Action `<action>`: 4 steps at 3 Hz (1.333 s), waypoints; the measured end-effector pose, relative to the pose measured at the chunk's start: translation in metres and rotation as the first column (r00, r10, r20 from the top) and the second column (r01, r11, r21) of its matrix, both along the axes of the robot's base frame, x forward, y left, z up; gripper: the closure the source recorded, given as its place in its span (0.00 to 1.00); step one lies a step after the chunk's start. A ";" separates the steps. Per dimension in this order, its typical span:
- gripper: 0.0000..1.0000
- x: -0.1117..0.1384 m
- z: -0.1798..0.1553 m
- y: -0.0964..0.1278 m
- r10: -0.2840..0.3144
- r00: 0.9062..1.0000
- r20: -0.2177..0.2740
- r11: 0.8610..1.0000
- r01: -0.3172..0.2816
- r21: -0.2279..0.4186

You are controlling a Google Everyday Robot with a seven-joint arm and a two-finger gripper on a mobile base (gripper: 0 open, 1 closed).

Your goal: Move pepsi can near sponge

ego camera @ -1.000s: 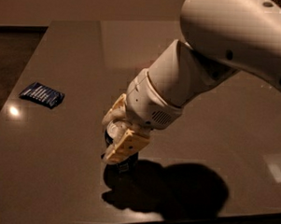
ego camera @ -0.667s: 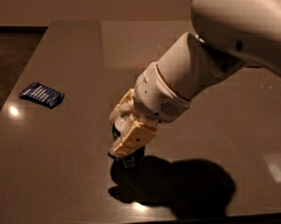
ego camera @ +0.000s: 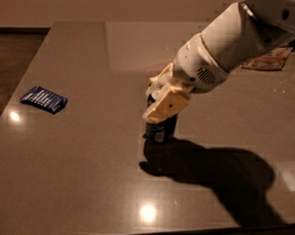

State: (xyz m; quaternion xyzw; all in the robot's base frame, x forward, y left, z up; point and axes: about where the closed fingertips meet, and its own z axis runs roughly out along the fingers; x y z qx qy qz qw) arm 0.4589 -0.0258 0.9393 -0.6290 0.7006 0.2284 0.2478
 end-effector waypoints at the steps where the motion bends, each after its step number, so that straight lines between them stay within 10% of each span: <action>1: 1.00 0.044 -0.006 -0.030 -0.145 0.989 -0.014 0.989 0.145 0.008; 3: 1.00 0.111 -0.007 -0.078 -0.371 0.929 0.012 0.929 0.370 0.026; 4: 0.82 0.127 -0.006 -0.087 -0.402 0.915 0.025 0.915 0.402 0.019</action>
Offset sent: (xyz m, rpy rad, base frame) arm 0.1251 -0.0956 -0.0238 0.0278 0.0260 -0.4350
